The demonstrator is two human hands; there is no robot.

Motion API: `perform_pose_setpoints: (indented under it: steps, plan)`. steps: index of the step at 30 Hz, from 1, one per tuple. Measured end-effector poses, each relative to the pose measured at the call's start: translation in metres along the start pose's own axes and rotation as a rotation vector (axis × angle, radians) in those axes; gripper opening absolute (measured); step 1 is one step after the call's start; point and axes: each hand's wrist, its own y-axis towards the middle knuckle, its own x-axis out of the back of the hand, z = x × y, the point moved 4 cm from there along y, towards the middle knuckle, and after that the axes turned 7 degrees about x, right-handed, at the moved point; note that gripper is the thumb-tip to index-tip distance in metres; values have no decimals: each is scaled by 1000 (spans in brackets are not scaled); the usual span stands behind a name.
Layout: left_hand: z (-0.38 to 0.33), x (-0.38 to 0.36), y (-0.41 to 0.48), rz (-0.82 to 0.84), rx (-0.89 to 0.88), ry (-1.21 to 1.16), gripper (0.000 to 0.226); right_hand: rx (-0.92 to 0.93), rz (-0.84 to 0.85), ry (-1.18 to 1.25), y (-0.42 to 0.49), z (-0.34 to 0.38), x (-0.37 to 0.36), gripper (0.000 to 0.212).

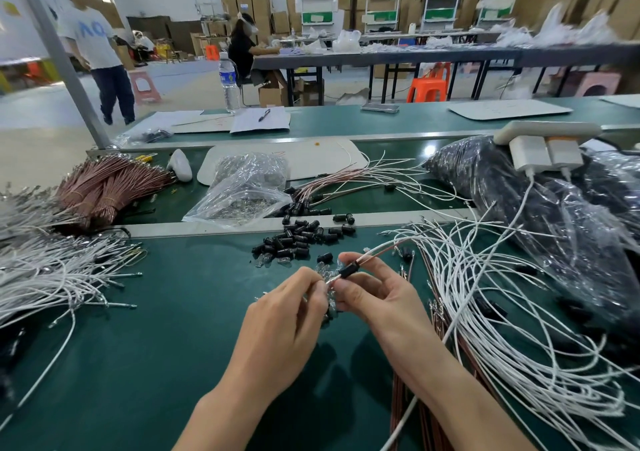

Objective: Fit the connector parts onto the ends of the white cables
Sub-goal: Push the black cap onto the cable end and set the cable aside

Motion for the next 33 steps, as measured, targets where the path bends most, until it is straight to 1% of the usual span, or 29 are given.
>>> perform_pose_setpoints:
  steps: [6, 15, 21, 24, 27, 31, 33]
  plan:
    - [3, -2, 0, 38, 13, -55, 28, -5, 15, 0, 0, 0, -1, 28]
    - [2, -3, 0, 42, 15, -71, 28, -13, 15, 43, -1, -3, -4, 27]
    - [4, -5, -1, 8, 2, -29, 24, 17, -55, 10, 1, -5, 3, 21]
    - [7, -7, 0, 19, 56, -141, 23, 40, -79, -39, 3, -5, 5, 25]
    - [6, -10, 1, 45, 78, -253, 23, 39, -99, -19, 4, -5, 5, 25]
    - [4, -10, 1, 45, 125, -371, 25, 39, -68, -33, 5, -6, 6, 34]
    - [4, -10, 1, 58, 157, -427, 26, 44, -52, -35, 5, -5, 7, 42]
